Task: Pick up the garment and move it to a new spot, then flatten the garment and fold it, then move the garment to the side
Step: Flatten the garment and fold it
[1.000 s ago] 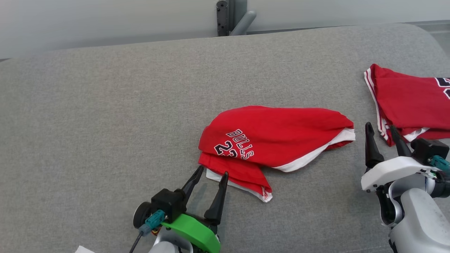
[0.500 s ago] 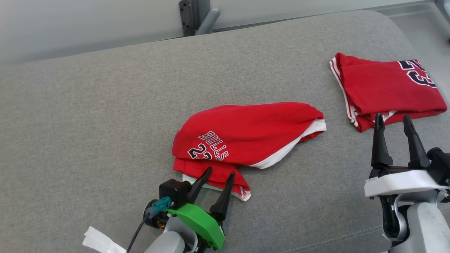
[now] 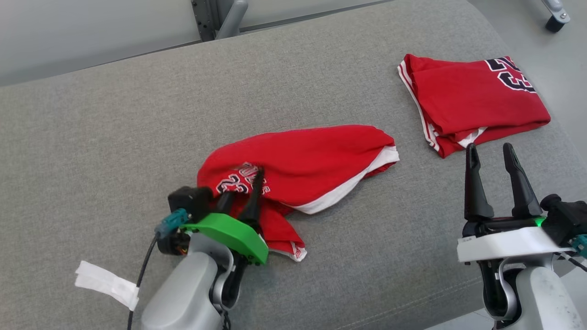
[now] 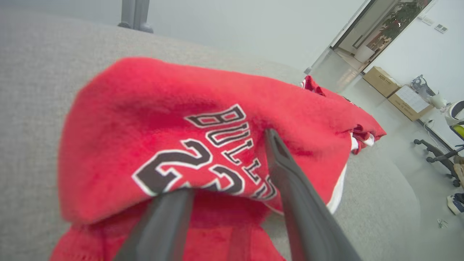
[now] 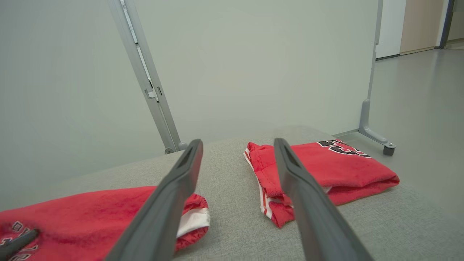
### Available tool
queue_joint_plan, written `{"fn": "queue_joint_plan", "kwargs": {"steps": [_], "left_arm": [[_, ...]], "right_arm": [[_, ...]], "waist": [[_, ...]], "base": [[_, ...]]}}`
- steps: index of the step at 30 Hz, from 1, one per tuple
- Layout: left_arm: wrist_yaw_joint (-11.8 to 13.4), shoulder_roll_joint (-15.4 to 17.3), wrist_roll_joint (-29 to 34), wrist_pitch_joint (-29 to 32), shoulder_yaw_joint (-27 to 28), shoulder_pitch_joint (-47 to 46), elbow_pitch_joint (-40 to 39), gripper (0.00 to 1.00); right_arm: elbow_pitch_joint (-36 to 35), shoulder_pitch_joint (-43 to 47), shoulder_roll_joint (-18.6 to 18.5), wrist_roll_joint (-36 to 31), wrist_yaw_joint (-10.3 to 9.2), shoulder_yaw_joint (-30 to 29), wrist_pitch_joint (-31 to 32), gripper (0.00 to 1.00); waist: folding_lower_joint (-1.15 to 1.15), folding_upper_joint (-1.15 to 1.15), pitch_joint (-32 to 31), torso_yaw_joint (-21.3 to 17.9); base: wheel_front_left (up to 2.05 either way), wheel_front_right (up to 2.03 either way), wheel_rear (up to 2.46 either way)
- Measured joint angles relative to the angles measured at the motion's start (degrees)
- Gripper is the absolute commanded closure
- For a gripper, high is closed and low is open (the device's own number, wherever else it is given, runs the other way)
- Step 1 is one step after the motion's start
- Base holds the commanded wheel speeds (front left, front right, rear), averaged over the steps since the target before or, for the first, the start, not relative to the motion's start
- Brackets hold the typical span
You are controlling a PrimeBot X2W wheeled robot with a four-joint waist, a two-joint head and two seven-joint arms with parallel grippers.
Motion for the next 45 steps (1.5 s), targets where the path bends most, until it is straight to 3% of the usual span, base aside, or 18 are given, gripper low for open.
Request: {"fn": "queue_joint_plan", "kwargs": {"steps": [6, 15, 20, 24, 25, 27, 28, 35, 45], "left_arm": [[1.7, 1.6, 7.7, -0.1, 6.3, -1.1, -4.2, 1.00], [0.3, 2.6, 16.1, -0.1, 8.9, -6.0, -5.5, 1.00], [-0.9, 2.3, 17.5, -0.1, 8.0, -12.7, -1.3, 1.00], [-1.4, 1.9, 17.9, 2.1, 6.8, -19.3, 7.3, 1.00], [-1.4, 1.8, 17.9, 2.2, 6.6, -20.3, 8.9, 0.92], [-1.3, 1.6, 17.9, 2.7, 6.5, -22.3, 12.4, 0.51], [-1.3, 1.6, 18.0, 2.7, 6.4, -23.1, 13.9, 0.02], [-1.6, 0.8, 17.7, 0.8, 6.3, -25.2, 19.2, 0.00], [-2.9, 0.3, 16.1, 0.0, 5.3, -19.3, 15.8, 0.00]], "right_arm": [[0.0, 0.5, 0.0, 0.6, 0.00, 3.9, 0.0, 0.00], [1.3, 0.9, 0.0, 1.8, 0.00, 10.1, 0.0, 0.00], [2.0, 0.5, 0.0, 2.7, 0.00, 13.2, 0.0, 0.00], [2.3, -0.8, 0.0, 3.8, 0.00, 16.3, 0.0, 0.00], [2.3, -1.1, 0.0, 4.0, 0.00, 16.6, 0.0, 0.00], [2.3, -1.7, 0.0, 4.1, 0.00, 17.0, 0.0, 0.00], [2.3, -1.9, 0.0, 4.3, 0.00, 17.2, 0.0, 0.00], [2.2, -2.4, 0.0, 4.3, -0.01, 16.0, 0.0, 0.00], [2.3, -1.8, 0.0, 3.9, -0.01, 14.9, 0.0, 0.00]], "waist": [[0.00, 0.00, 0.4, 0.1], [0.00, 0.00, 0.8, 0.2], [0.00, 0.00, 1.6, -0.6], [0.00, 0.00, 3.2, -2.2], [0.00, 0.00, 3.6, -2.5], [0.00, 0.00, 4.5, -3.1], [0.00, 0.00, 5.0, -3.4], [0.00, 0.00, 7.4, -4.4], [0.00, 0.00, 5.7, -0.5]], "base": [[0.00, 0.00, 0.00], [0.00, 0.00, 0.00], [0.00, 0.00, 0.00], [0.00, 0.00, 0.00], [0.00, 0.00, 0.00], [0.00, 0.00, 0.00], [0.00, 0.00, 0.00], [0.00, 0.00, 0.00], [0.00, 0.00, 0.00]]}}
